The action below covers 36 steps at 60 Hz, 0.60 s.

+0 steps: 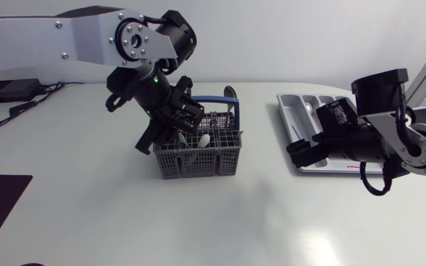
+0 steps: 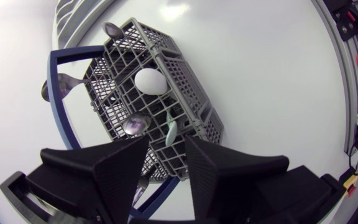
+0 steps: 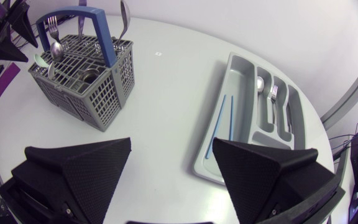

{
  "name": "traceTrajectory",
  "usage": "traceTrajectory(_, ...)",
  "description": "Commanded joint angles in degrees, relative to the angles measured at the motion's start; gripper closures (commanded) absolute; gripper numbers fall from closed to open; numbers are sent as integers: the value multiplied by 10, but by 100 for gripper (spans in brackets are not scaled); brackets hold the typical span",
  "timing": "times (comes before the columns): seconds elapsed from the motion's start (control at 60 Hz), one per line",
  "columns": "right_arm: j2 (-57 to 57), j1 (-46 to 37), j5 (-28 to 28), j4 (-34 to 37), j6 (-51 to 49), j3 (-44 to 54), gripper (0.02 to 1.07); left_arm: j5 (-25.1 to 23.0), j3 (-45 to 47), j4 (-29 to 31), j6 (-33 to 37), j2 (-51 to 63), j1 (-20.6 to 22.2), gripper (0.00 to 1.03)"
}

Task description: Unload the cutlery basket into the drawer organizer.

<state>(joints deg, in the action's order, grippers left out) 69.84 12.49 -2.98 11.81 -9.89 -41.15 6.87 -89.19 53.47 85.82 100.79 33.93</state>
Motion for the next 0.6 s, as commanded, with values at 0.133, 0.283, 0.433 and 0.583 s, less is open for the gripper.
traceTrajectory(0.133,19,-9,-4,-11,-13,8,12,14,-18,1,38,26,4,47)
traceTrajectory(0.283,22,-9,-5,-13,-13,6,12,16,-10,1,45,32,4,63)
traceTrajectory(0.433,23,-10,-4,-14,-14,6,12,16,2,-1,52,36,4,86)
traceTrajectory(0.583,21,-12,-4,-13,-16,9,12,16,9,-3,56,38,4,97)
